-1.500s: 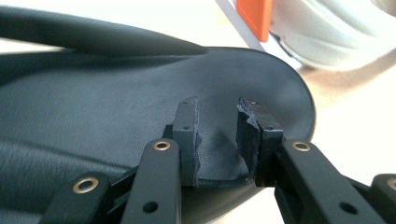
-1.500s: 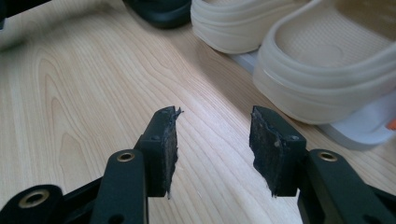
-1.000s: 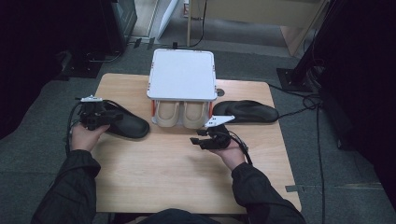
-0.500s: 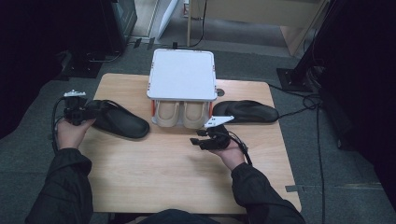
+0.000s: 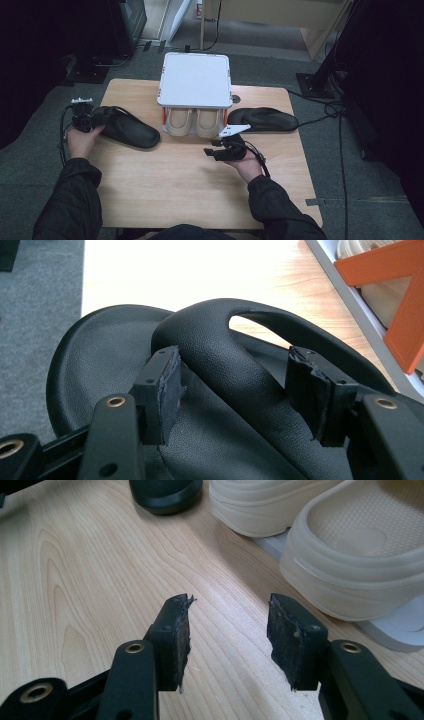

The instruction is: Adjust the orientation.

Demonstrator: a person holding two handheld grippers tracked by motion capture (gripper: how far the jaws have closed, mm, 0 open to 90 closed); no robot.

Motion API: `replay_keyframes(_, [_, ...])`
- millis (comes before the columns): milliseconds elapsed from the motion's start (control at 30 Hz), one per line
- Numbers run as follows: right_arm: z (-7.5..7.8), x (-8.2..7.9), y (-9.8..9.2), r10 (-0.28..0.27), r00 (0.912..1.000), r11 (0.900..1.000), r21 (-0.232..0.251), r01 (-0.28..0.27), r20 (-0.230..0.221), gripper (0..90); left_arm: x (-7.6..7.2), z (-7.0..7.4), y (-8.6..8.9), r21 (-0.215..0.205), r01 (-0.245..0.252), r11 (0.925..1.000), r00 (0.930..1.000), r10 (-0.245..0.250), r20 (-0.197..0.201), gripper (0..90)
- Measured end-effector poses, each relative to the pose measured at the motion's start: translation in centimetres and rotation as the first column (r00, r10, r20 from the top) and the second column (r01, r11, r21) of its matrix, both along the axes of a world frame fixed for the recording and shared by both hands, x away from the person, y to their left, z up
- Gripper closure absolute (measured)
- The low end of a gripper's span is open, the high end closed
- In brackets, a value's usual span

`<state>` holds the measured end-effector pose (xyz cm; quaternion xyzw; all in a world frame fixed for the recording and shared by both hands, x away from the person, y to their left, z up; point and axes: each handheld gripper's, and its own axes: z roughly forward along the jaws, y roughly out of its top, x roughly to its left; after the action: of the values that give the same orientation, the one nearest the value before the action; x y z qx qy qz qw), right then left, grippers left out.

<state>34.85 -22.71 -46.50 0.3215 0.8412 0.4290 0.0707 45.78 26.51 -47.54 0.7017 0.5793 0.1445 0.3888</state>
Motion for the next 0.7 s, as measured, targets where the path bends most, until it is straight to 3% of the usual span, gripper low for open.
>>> replay_keyframes(300, [-0.2,-0.1,-0.4,-0.019,0.9998,1.0,-0.006,0.019,-0.01,52.0,2.4,0.0,-1.8,0.03,0.028,0.9992,0.9996,-0.027,-0.003,38.3])
replay_keyframes(433, [-0.2,-0.2,-0.7,-0.029,0.9995,1.0,-0.003,0.029,-0.009,52.0,3.6,-0.8,-2.8,0.003,0.076,0.9971,0.995,-0.076,-0.065,40.4])
replay_keyframes(500, [-0.3,-0.4,-0.8,-0.033,0.9994,0.999,-0.005,0.033,-0.006,52.0,4.1,-1.2,-3.8,0.064,0.089,0.994,0.9937,-0.084,-0.074,39.7])
replay_keyframes(533, [-0.3,-0.4,-0.9,-0.034,0.9994,0.999,-0.006,0.034,-0.004,52.0,4.2,-1.3,-4.2,0.073,0.088,0.9935,0.9938,-0.083,-0.075,38.9])
replay_keyframes(667, [-0.3,-0.8,-1.5,-0.052,0.9986,0.999,0.0,0.052,0.0,52.0,4.6,-1.3,-4.5,0.016,0.067,0.9976,0.9962,-0.066,-0.057,45.2])
replay_keyframes(700, [-0.3,-0.9,-1.7,-0.054,0.9985,0.999,-0.005,0.054,0.001,52.0,4.6,-1.4,-4.5,0.019,0.063,0.9978,0.9964,-0.062,-0.057,48.4])
